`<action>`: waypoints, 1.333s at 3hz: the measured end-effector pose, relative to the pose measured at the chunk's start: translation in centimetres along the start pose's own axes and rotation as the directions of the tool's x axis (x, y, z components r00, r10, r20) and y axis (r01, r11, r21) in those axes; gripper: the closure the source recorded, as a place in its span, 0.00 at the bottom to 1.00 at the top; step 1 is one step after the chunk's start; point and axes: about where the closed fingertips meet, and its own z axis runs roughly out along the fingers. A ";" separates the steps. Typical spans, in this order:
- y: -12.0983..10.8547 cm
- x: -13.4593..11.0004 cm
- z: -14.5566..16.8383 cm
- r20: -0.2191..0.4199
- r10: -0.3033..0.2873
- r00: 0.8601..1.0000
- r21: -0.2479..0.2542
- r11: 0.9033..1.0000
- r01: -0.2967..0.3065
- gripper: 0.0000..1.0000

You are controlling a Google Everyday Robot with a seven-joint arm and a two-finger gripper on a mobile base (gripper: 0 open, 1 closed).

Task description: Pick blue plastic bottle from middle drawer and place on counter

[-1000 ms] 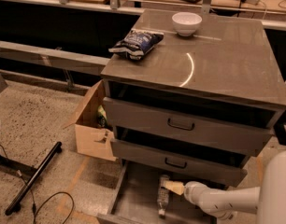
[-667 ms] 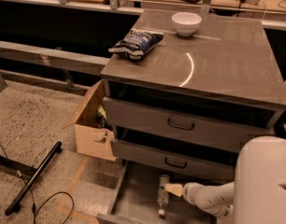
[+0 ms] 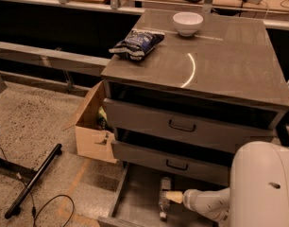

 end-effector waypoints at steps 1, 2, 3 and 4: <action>0.5 1.3 0.7 0.021 -0.018 1.000 -0.048 0.999 0.019 0.00; 0.6 1.9 1.0 0.011 -0.035 0.999 -0.066 0.997 0.036 0.00; 0.5 2.0 1.6 -0.052 -0.068 0.996 -0.002 0.998 0.068 0.00; 0.6 1.5 2.4 -0.081 -0.056 0.995 0.086 0.994 0.063 0.00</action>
Offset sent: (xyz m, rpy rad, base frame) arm -0.0093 0.0222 -0.0290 -0.0001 0.0762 0.1293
